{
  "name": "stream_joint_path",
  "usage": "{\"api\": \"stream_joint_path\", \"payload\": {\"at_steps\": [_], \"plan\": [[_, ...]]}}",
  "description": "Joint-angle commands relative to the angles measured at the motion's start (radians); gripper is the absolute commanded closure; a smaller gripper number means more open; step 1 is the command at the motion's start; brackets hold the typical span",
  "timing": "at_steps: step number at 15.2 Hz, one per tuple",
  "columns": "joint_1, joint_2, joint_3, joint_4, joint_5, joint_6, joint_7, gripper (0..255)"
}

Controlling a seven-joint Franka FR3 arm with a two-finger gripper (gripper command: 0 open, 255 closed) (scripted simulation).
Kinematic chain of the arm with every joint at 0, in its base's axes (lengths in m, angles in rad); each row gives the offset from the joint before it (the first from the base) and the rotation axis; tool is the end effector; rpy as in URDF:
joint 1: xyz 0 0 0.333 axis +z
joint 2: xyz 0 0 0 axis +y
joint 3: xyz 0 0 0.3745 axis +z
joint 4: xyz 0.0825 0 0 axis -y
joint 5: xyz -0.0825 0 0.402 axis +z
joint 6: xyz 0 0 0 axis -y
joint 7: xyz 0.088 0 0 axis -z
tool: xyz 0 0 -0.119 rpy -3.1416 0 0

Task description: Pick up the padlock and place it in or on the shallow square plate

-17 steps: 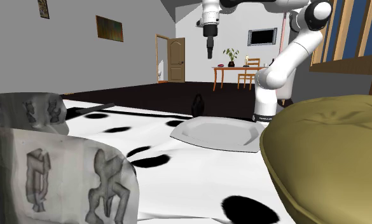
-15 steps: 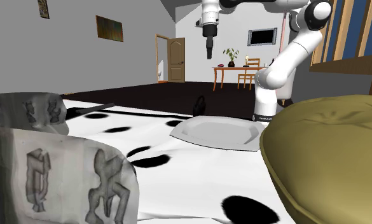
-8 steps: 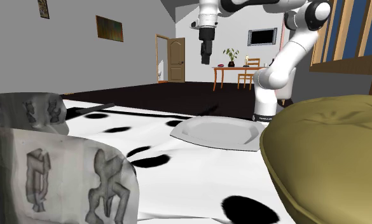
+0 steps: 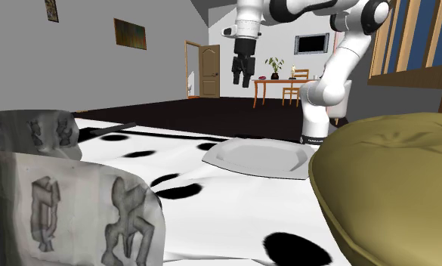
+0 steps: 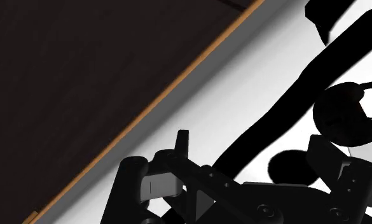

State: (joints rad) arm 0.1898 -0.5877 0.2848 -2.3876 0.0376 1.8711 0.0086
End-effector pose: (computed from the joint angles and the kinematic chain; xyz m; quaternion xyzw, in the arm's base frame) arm 0.3221 0.1897 0.5568 0.9765 0.2051 0.0389 0.0529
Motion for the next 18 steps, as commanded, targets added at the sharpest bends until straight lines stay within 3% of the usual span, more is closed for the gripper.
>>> {"api": "stream_joint_path", "payload": {"at_steps": [1,8,18], "plan": [[0.024,0.018,0.035,-0.013,-0.001,0.042,-0.002,0],[0.092,0.128,0.173,-0.015,-0.033,0.182,0.02,0],[0.079,0.173,0.185,-0.083,-0.05,0.292,0.033,0]]}}
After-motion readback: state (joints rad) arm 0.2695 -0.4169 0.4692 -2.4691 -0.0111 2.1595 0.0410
